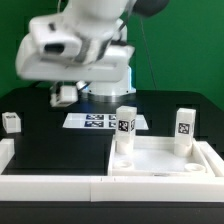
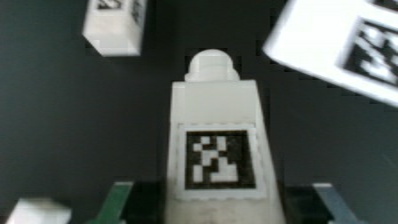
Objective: Assemble square table
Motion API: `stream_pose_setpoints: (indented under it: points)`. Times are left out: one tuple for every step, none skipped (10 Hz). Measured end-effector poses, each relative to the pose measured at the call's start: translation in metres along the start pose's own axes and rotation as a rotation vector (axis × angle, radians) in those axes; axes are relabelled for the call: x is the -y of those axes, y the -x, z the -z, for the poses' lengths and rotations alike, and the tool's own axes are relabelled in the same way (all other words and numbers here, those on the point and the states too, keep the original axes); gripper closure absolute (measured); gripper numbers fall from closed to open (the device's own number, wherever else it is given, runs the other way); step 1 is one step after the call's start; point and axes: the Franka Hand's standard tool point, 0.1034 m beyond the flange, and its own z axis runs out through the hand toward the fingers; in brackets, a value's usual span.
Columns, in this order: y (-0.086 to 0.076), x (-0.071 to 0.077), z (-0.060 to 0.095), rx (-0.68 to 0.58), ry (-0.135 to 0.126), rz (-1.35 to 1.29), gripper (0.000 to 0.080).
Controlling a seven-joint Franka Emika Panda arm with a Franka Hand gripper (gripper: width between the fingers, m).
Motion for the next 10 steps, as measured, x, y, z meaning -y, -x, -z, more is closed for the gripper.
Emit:
stream_pose_setpoints:
  points:
    - [-0.018, 0.008, 0.043, -0.088, 0.001, -0.04, 0.0509]
    - [-0.026, 0.01, 0.065, -0.132, 0.019, -0.038, 0.0509]
    - [-0.033, 0.008, 0.077, -0.197, 0.03, -0.035, 0.0509]
    - [-0.034, 0.007, 0.073, -0.255, 0.033, -0.036, 0.0509]
    - [-0.035, 0.007, 0.072, -0.328, 0.039, -0.031, 0.0509]
    - [-0.037, 0.006, 0.073, -0.399, 0.046, -0.027, 0.0509]
    - [-0.038, 0.007, 0.071, -0.44, 0.048, -0.03, 0.0509]
    - [-0.045, 0.013, 0.07, -0.509, 0.033, -0.054, 0.0509]
    - [-0.054, 0.026, 0.08, -0.553, 0.033, -0.059, 0.0509]
    - [-0.067, 0.035, 0.096, -0.634, 0.034, -0.062, 0.0509]
